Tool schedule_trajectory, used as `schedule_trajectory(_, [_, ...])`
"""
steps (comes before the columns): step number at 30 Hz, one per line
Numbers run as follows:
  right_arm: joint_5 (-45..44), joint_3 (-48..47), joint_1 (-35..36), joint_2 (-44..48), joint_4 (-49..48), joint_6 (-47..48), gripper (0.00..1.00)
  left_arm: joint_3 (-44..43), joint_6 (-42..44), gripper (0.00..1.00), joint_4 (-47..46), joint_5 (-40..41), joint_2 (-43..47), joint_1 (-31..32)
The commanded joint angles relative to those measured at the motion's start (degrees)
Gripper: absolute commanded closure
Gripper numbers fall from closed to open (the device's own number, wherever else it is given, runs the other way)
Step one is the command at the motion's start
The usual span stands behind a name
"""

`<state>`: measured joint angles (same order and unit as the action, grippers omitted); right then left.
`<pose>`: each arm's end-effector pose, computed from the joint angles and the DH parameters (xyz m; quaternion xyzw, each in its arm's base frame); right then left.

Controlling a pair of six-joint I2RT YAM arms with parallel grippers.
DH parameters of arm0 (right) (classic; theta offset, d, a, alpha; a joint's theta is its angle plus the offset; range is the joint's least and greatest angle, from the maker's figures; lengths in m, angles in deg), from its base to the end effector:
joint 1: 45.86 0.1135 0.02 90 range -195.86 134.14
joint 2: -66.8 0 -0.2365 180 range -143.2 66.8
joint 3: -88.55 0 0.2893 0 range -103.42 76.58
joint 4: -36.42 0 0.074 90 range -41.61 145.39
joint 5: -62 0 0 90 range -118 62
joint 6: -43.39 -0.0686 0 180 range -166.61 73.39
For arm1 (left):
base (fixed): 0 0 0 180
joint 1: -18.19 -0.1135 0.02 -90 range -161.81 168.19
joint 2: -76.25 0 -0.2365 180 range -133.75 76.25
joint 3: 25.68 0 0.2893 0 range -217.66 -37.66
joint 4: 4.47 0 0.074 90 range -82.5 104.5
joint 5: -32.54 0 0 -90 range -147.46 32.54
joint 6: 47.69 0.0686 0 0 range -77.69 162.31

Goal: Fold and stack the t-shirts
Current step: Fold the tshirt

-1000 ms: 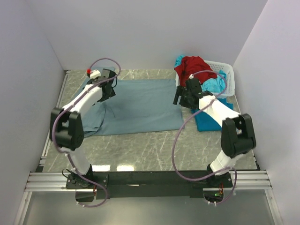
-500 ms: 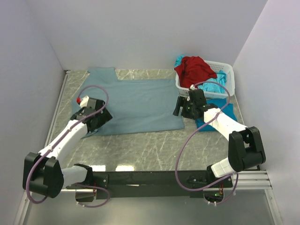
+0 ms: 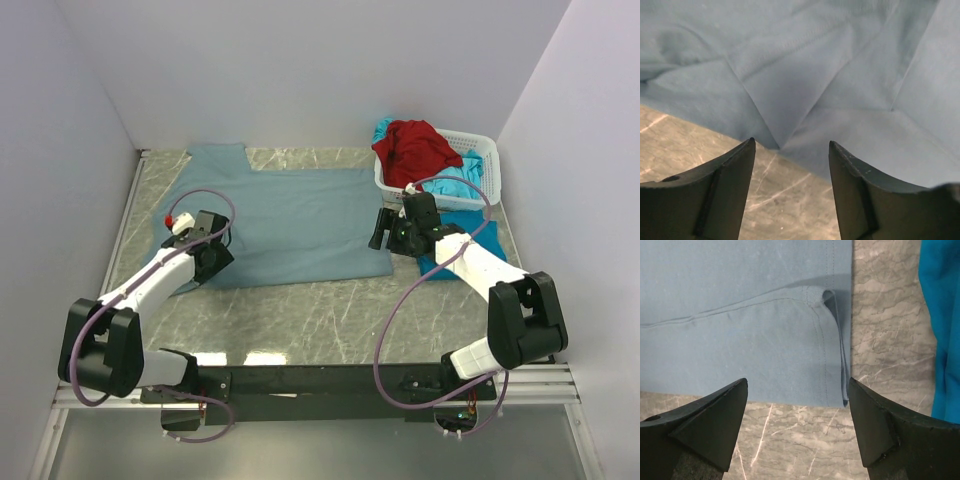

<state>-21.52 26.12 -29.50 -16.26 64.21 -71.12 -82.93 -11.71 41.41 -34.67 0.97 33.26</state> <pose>0.3399 0.1079 0.1400 0.0463 0.9325 0.1732 0.3136 0.2921 -0.0511 0.1294 -0.3604 0.8855 0.0331 0.2914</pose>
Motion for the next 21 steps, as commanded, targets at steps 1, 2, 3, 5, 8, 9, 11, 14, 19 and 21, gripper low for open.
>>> schedule_trajectory(1, [-1.0, -0.6, 0.3, 1.0, -0.9, 0.8, 0.12, -2.4, -1.4, 0.35, -0.9, 3.8, -0.3, -0.7])
schedule_trajectory(2, [-1.3, -0.7, 0.3, 0.9, -0.8, 0.8, 0.12, -2.4, -1.3, 0.36, -1.3, 3.8, -0.5, -0.9])
schedule_trajectory(3, [-1.4, -0.8, 0.3, 0.6, -0.7, 0.8, 0.12, -2.3, -1.1, 0.37, -1.8, 3.8, -1.0, -1.2])
schedule_trajectory(5, [-1.6, -1.0, 0.3, 0.5, -0.4, 0.8, 0.12, -2.4, -0.1, 0.41, -2.6, 2.2, -1.9, -1.8])
schedule_trajectory(8, [-2.2, -1.0, 0.4, 0.2, -0.3, 0.8, 0.12, -2.9, 0.0, 0.49, -2.6, 2.2, -4.0, -2.1])
schedule_trajectory(9, [-2.8, -1.1, 0.3, 0.0, -0.1, 0.7, 0.12, -3.0, -0.1, 0.53, -2.9, 2.3, -4.5, -2.2])
schedule_trajectory(11, [-3.1, -1.2, 0.4, -0.2, 0.3, 0.8, 0.12, -3.1, 0.5, 0.63, -3.7, 2.0, -4.9, -2.3])
schedule_trajectory(14, [-3.2, -1.5, 0.3, -0.4, 0.4, 0.9, 0.12, -4.1, -0.6, 0.99, -2.8, 3.7, -5.4, -2.5])
schedule_trajectory(19, [-2.7, -1.7, 0.3, -0.6, 0.4, 0.9, 0.13, -5.1, -0.5, 0.99, -1.3, 6.5, -4.9, -3.1])
schedule_trajectory(21, [-2.7, -1.6, 0.4, -0.7, 0.4, 1.0, 0.13, -5.5, 0.1, 0.99, -1.5, 7.1, -4.3, -3.8])
